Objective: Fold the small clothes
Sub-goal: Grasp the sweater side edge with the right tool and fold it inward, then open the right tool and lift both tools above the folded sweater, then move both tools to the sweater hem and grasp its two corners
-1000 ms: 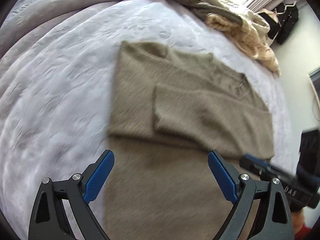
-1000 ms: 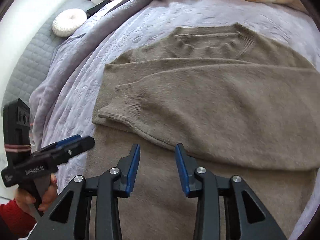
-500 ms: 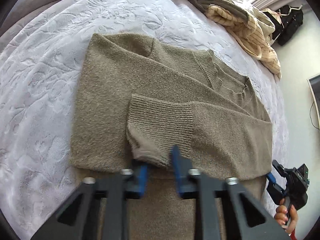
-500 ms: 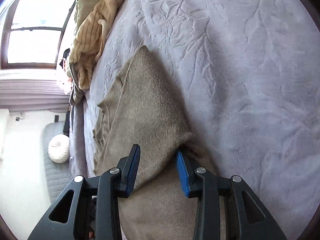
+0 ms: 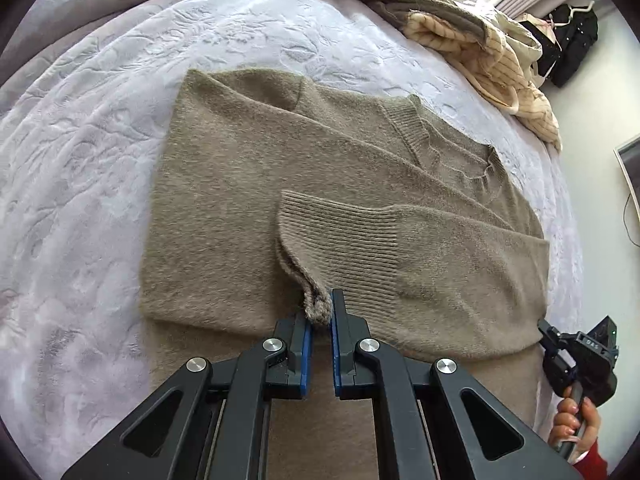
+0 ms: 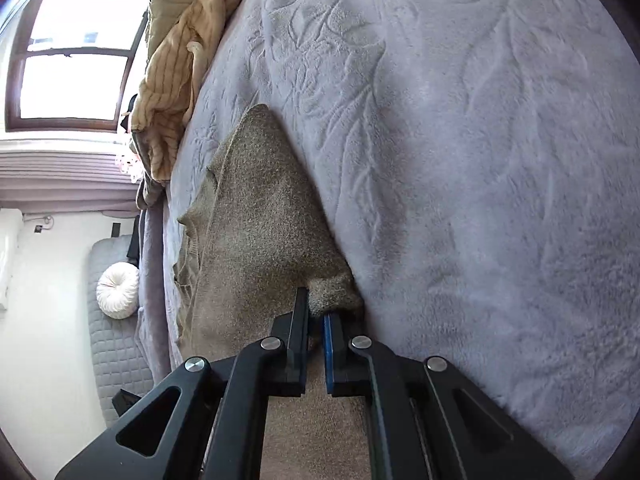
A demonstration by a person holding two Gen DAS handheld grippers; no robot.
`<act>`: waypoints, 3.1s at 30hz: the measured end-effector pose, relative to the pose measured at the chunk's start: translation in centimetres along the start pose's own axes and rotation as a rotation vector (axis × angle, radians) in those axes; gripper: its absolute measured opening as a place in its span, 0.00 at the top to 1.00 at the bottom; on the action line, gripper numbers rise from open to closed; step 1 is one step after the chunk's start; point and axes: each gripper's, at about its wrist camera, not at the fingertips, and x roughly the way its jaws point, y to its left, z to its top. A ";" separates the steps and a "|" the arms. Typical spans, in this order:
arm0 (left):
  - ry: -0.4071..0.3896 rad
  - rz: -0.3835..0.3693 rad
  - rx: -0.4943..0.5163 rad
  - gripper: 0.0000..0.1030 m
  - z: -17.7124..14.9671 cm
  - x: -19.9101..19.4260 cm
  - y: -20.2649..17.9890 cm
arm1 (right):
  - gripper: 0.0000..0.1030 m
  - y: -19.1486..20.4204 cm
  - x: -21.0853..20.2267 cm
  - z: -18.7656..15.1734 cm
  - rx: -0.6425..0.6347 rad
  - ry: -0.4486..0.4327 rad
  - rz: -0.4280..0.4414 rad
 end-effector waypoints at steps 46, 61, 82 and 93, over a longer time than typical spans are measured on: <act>0.070 0.225 0.084 0.05 -2.9 -1.7 0.3 | 0.55 7.5 -1.0 -7.1 -0.408 0.057 -0.396; 0.088 0.272 0.092 0.00 -4.6 -3.7 0.2 | 0.39 10.6 -1.7 -10.2 -0.506 0.053 -0.484; 0.246 0.212 0.156 0.00 -9.9 -8.1 -0.1 | 0.39 12.1 -2.5 -17.8 -0.457 0.237 -0.422; 0.309 0.204 0.154 0.00 -13.9 -10.2 1.5 | 0.39 11.4 -3.8 -20.2 -0.422 0.269 -0.402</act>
